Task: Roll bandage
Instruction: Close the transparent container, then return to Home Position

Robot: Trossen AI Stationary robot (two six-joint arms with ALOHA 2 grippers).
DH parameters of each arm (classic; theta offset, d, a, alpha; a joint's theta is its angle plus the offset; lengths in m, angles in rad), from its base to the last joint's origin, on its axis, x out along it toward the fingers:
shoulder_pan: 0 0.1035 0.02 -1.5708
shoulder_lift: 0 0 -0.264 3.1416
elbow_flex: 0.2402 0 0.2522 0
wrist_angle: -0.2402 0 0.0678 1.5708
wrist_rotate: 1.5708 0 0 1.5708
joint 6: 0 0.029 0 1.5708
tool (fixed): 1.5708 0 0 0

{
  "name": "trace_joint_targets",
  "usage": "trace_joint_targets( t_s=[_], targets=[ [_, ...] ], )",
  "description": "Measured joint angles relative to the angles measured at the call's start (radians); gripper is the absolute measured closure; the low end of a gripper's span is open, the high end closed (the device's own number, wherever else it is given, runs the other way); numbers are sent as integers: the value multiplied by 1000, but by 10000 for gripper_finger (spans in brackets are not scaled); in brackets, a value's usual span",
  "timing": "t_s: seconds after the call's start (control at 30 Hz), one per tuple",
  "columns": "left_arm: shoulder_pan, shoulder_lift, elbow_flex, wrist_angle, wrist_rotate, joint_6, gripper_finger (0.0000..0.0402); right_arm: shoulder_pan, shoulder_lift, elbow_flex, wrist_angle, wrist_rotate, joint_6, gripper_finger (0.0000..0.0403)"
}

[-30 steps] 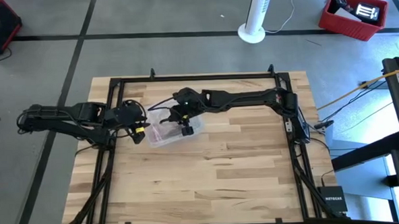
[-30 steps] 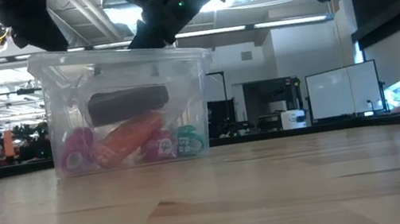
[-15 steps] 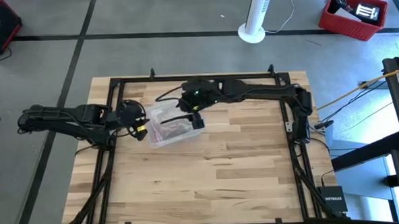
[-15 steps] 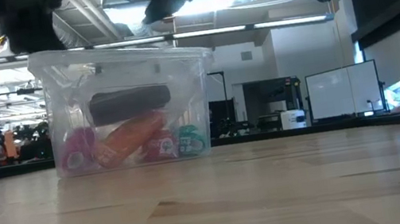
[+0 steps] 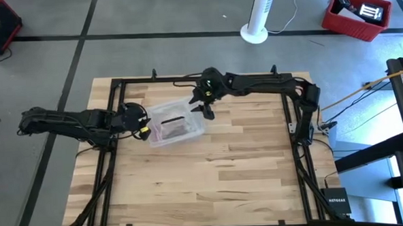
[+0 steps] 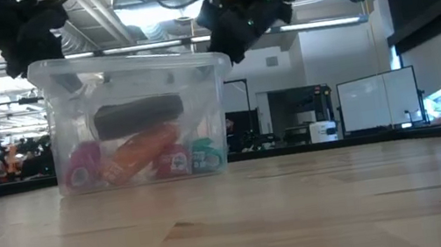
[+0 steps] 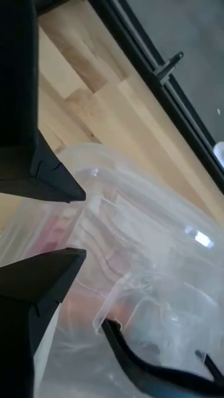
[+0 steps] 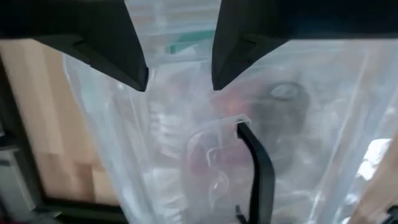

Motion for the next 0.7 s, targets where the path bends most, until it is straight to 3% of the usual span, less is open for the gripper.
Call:
trace_joint_targets(
  t_s=[0.17,0.3,0.53,0.7],
  targets=[
    [0,2,-1,5,6,13,273,-10,-4,-86,124,42,1,229],
    [0,1,6,22,13,59,273,-9,-17,-86,118,62,15,232],
    [-2,-1,155,39,28,211,273,-9,-136,1,-15,105,77,233],
    [-56,-8,208,144,31,355,275,7,-262,37,-244,200,86,233]
  ],
)
